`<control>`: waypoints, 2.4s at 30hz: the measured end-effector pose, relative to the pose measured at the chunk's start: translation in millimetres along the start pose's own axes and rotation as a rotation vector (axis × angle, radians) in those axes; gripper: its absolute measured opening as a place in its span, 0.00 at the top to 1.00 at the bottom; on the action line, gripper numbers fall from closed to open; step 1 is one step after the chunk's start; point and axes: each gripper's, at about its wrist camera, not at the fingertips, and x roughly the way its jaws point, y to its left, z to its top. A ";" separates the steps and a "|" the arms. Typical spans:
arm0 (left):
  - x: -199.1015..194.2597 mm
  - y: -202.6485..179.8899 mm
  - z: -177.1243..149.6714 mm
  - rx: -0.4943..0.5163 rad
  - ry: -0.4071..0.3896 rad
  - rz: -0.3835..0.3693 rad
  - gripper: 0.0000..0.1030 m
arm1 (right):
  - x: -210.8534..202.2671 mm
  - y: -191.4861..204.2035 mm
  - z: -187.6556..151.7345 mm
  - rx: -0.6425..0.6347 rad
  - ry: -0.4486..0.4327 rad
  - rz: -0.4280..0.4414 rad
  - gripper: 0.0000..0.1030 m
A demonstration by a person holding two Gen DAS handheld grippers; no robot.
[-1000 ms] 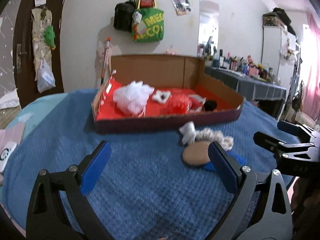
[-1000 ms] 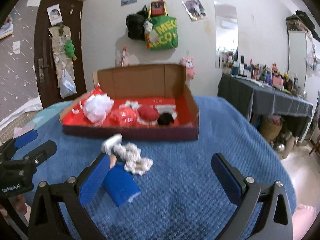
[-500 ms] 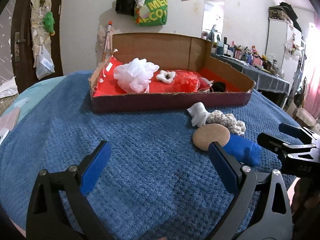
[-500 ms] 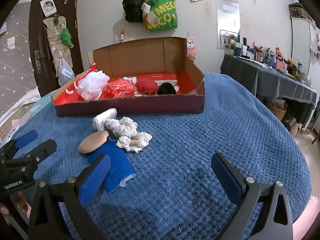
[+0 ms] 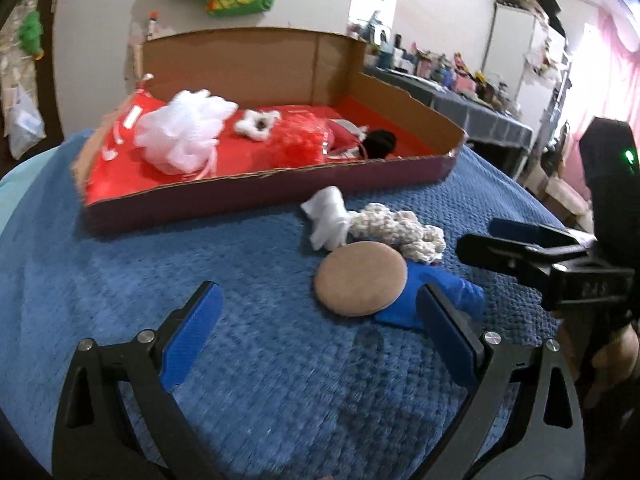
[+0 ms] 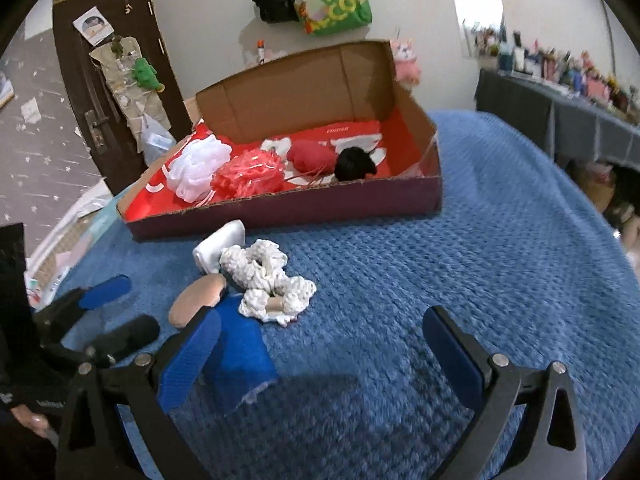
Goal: Organize soft objects
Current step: 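Move both open tools toward the tan sponge and white crocheted scrunchie, then grasp the tan round sponge with the left tool while the right tool grasps the white scrunchie, then carry the sponge and scrunchie with both tools down into the box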
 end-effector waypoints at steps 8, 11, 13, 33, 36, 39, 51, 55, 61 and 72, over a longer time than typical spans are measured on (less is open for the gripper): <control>22.5 2.0 12.6 0.000 0.092 -0.023 0.07 | 21.7 9.1 21.0 -0.108 0.093 0.075 0.00; 30.9 1.2 15.9 -0.004 0.136 -0.063 0.26 | 32.5 11.2 27.2 -0.130 0.129 0.100 0.06; 32.5 -1.6 16.6 0.003 0.139 -0.069 0.26 | 40.2 10.6 30.2 -0.132 0.155 0.120 0.14; 16.9 3.8 26.1 0.015 0.094 -0.137 0.57 | 36.6 20.7 42.9 -0.184 0.160 0.204 0.69; 6.3 7.9 28.4 0.012 0.070 -0.138 0.57 | 24.0 22.7 45.8 -0.173 0.128 0.206 0.69; -4.3 10.8 30.4 0.014 0.047 -0.131 0.57 | 10.3 25.1 45.0 -0.169 0.100 0.196 0.69; -21.0 21.6 30.5 0.009 0.013 -0.121 0.57 | 1.9 32.5 42.7 -0.151 0.078 0.188 0.69; -24.2 23.8 43.5 0.009 -0.011 -0.129 0.57 | -1.1 32.4 46.8 -0.146 0.063 0.191 0.69; -29.6 37.0 93.5 0.040 -0.072 -0.119 0.57 | -9.0 34.2 83.3 -0.166 -0.001 0.175 0.69; 24.4 71.7 186.5 0.080 0.012 -0.038 0.57 | 41.2 31.0 181.9 -0.228 0.008 0.066 0.69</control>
